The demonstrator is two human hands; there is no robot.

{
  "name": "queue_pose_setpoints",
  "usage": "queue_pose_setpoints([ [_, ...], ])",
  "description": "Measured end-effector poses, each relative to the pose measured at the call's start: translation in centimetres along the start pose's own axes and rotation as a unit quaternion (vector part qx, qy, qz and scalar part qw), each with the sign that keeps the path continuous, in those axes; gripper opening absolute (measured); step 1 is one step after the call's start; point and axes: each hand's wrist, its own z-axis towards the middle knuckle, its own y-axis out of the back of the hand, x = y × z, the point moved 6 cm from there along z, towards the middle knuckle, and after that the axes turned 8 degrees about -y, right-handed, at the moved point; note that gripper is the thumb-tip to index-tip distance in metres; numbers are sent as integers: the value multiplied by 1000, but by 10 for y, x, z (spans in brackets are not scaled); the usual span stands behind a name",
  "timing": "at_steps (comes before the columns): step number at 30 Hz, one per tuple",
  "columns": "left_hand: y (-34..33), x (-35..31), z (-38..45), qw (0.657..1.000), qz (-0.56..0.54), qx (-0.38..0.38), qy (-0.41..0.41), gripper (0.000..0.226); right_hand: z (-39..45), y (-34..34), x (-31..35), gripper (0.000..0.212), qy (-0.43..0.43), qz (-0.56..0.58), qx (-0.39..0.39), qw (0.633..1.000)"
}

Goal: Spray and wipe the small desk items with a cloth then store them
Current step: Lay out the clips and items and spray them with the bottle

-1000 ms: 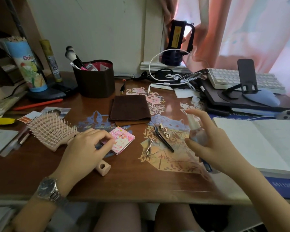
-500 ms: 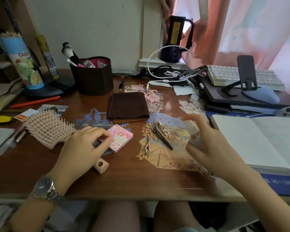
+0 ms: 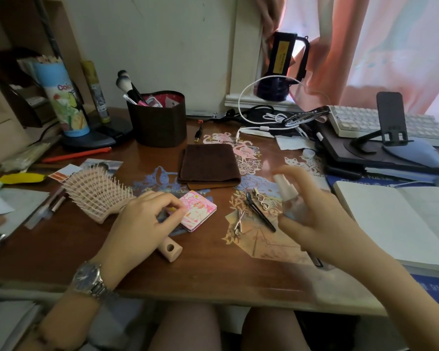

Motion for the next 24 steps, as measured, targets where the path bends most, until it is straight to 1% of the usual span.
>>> queue_pose_setpoints([
  [6,14,7,-13,999,29,-20,4,3,11,-31,28,58,54,4,45,998],
  [9,21,14,-25,999,49,-17,4,17,18,-47,31,57,56,8,49,997],
  [11,25,18,-33,998,59,-29,-3,27,20,-53,34,58,56,13,54,997],
  [12,27,19,-36,998,55,-40,-4,29,21,-55,35,59,57,12,56,997],
  [16,33,21,-43,996,36,-76,-5,27,23,-61,39,60,68,-7,63,996],
  [21,39,26,-46,995,41,-93,-1,24,25,-63,35,58,63,-12,54,997],
  [24,45,31,-49,993,46,-110,9,24,25,-64,32,61,56,-7,55,997],
])
